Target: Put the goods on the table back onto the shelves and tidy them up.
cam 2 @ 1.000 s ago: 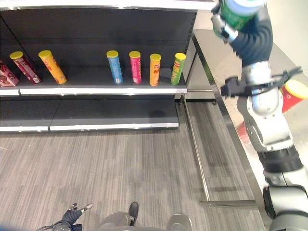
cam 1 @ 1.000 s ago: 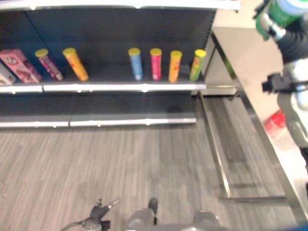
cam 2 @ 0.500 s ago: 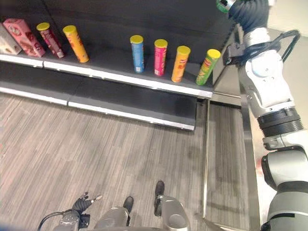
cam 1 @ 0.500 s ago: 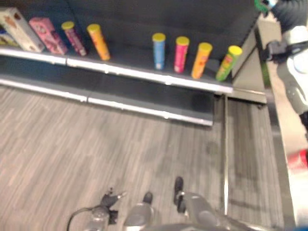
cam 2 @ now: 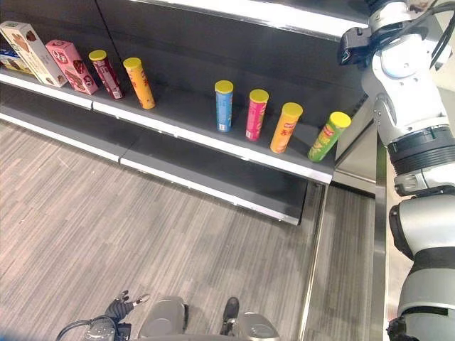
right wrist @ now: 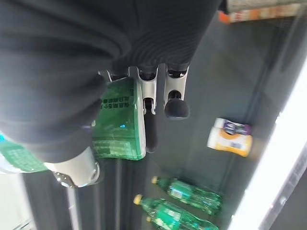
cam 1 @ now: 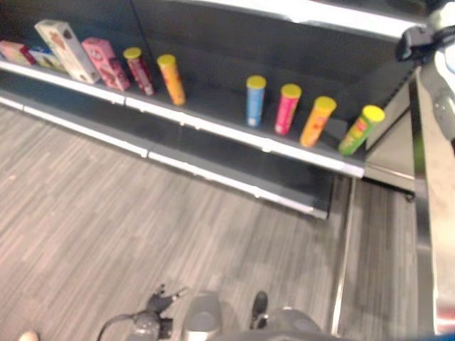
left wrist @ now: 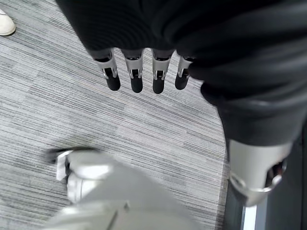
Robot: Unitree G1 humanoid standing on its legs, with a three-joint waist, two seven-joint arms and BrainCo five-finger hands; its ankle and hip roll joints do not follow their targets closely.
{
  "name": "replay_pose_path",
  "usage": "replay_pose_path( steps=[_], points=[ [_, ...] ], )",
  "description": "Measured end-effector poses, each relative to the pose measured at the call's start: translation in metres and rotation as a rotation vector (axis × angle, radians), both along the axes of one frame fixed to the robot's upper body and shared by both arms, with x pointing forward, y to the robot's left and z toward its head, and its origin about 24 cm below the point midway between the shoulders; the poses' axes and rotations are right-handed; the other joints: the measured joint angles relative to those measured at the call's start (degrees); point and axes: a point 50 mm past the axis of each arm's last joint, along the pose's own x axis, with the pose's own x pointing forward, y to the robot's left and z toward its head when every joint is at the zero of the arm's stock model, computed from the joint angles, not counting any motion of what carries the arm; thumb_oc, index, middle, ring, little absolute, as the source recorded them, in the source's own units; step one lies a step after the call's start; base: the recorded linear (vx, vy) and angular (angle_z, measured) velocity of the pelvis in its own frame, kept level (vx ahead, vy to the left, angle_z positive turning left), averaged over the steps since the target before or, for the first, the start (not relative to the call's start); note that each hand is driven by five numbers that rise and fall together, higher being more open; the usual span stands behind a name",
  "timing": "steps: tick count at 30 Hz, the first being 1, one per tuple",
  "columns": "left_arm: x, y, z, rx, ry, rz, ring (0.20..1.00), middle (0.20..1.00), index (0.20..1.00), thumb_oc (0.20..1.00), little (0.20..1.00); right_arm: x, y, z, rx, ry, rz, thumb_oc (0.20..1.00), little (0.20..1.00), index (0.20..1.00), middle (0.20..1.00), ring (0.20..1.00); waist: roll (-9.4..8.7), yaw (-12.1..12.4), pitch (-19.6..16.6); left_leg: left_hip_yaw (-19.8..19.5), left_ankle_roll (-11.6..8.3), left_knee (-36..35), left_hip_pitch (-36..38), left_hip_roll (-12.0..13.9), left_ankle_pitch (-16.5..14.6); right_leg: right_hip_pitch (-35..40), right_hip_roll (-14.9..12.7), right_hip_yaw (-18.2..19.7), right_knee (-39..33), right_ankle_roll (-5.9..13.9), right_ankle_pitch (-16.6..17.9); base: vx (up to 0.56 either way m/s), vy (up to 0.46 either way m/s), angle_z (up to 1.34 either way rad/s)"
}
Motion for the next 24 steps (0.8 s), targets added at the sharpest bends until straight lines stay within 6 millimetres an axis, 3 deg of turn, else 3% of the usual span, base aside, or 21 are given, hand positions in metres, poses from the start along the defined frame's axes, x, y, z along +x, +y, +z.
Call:
replay_pose_path(
  steps=[1, 4, 5, 6, 7, 8, 11, 15, 18, 20, 22, 24],
  points=[
    [0.001, -0.001, 0.001, -0.001, -0.005, -0.004, 1.0, 1.0, 1.0, 1.0, 1.0, 0.004, 0.0, -0.004, 0.009, 0.022, -0.006, 0.2, 0.2, 0.2, 0.2, 0.2, 0.32, 0.19, -0.07, -1.81, -0.09, -6.47, 0.07, -0.41, 2.91, 0.89, 0.11, -0.03, -1.26, 0.59, 0.61, 0.29, 0.154, -0.09],
    [0.0, 0.0, 0.0, 0.001, 0.005, -0.007, 1.0, 1.0, 1.0, 1.0, 1.0, 0.014, -0.011, -0.017, 0.045, 0.09, -0.058, 0.2, 0.2, 0.2, 0.2, 0.2, 1.84, 1.93, -0.49, -6.05, -0.11, -11.98, -1.82, -2.9, 7.66, 4.23, 0.19, 2.22, -4.42, 3.03, 0.49, 0.33, 0.206, -0.31],
    [-0.007, -0.001, -0.002, 0.0, 0.021, -0.003, 1.0, 1.0, 1.0, 1.0, 1.0, 0.017, -0.015, -0.022, 0.057, 0.116, -0.078, 0.2, 0.2, 0.2, 0.2, 0.2, 2.84, 2.34, -1.02, -6.14, 0.46, -12.34, -1.75, -2.76, 9.19, 5.15, 0.31, 2.91, -4.41, 3.76, 0.13, 0.17, 0.133, -0.55],
    [-0.019, -0.004, -0.006, -0.011, 0.05, 0.003, 1.0, 1.0, 1.0, 1.0, 1.0, 0.017, -0.018, -0.023, 0.057, 0.126, -0.087, 0.2, 0.2, 0.2, 0.2, 0.2, 5.19, 2.4, -2.56, -6.28, 0.79, -12.03, -1.57, -2.09, 10.28, 5.95, 0.94, 3.96, -4.42, 5.1, -0.83, 0.23, 0.198, -0.46],
    [-0.029, -0.005, -0.009, -0.015, 0.073, 0.01, 1.0, 1.0, 1.0, 1.0, 1.0, 0.017, -0.019, -0.023, 0.062, 0.125, -0.091, 0.2, 0.2, 0.2, 0.2, 0.2, 6.27, 2.28, -3.38, -6.06, 2.94, -11.77, -1.66, -2.24, 15.1, 6.35, 0.98, 4.75, -4.05, 6.23, -1.58, 0.15, 0.133, -0.32],
    [-0.032, -0.006, -0.009, -0.012, 0.078, 0.008, 1.0, 1.0, 1.0, 1.0, 1.0, 0.018, -0.02, -0.025, 0.067, 0.132, -0.097, 0.2, 0.2, 0.2, 0.2, 0.2, 4.72, 2.2, -3.77, -4.99, 4.34, -11.06, -1.6, -4.22, 14.5, 5.89, -1.24, 5.43, -3.08, 7.69, -2.56, 0.22, 0.199, -0.21],
    [-0.026, -0.017, -0.009, -0.014, 0.051, -0.038, 1.0, 1.0, 1.0, 1.0, 1.0, 0.015, -0.039, -0.022, 0.096, 0.126, -0.158, 0.2, 0.2, 0.2, 0.2, 0.2, 2.72, 2.6, -4.77, -3.05, 7.63, -10.21, -0.99, -10.01, 11.85, 5.21, -7.65, 5.77, 0.7, 11.02, -4.64, 0.21, 0.264, 0.04],
    [-0.019, -0.018, -0.007, 0.006, 0.038, -0.086, 1.0, 1.0, 1.0, 1.0, 1.0, 0.013, -0.043, -0.021, 0.075, 0.123, -0.182, 0.2, 0.2, 0.2, 0.2, 0.2, 2.16, 3.3, -5.08, -2.79, 9.5, -10.19, 1.08, -12.89, 10.45, 2.57, -11.41, 6.08, 11.06, 13.8, -6.63, 0.09, 0.212, 0.14],
    [-0.022, -0.018, -0.008, 0.015, 0.056, -0.117, 1.0, 1.0, 1.0, 1.0, 1.0, 0.012, -0.052, -0.023, 0.081, 0.136, -0.217, 0.2, 0.2, 0.2, 0.2, 0.2, 2.29, 3.67, -5.04, -3.18, 11.46, -10.37, 3.42, -13.68, 9.59, -1.67, -14.18, 6.02, 24.21, 14.1, -7.88, 0.04, 0.05, 0.11],
    [-0.021, -0.017, -0.008, 0.037, 0.061, -0.15, 1.0, 1.0, 1.0, 1.0, 1.0, 0.011, -0.053, -0.023, 0.077, 0.131, -0.219, 0.2, 0.2, 0.2, 0.2, 0.2, 2.09, 3.85, -4.88, -3.67, 13.23, -10.27, 4.23, -14.09, 8.76, -4.02, -16.57, 5.71, 27.3, 13.76, -8.14, 0.05, -0.051, -0.01],
    [-0.016, -0.016, -0.007, 0.047, 0.051, -0.158, 1.0, 1.0, 1.0, 1.0, 1.0, 0.009, -0.059, -0.021, 0.072, 0.128, -0.242, 0.2, 0.2, 0.2, 0.2, 0.2, 2.21, 3.45, -4.73, -4.37, 13.31, -10.31, 4.21, -13.33, 8.78, -5.62, -16.94, 5.27, 23.33, 14.09, -8.32, 0.05, -0.176, 0.03],
    [-0.012, -0.013, -0.007, 0.066, 0.059, -0.155, 1.0, 1.0, 1.0, 1.0, 1.0, 0.006, -0.069, -0.028, 0.071, 0.129, -0.266, 0.2, 0.2, 0.2, 0.2, 0.2, 2.03, 2.76, -4.63, -5.45, 11.96, -10.41, 3.86, -11.76, 8.97, -7.09, -14.64, 5.8, 14.59, 14.73, -7.77, 0.08, -0.116, 0.27]
  ],
)
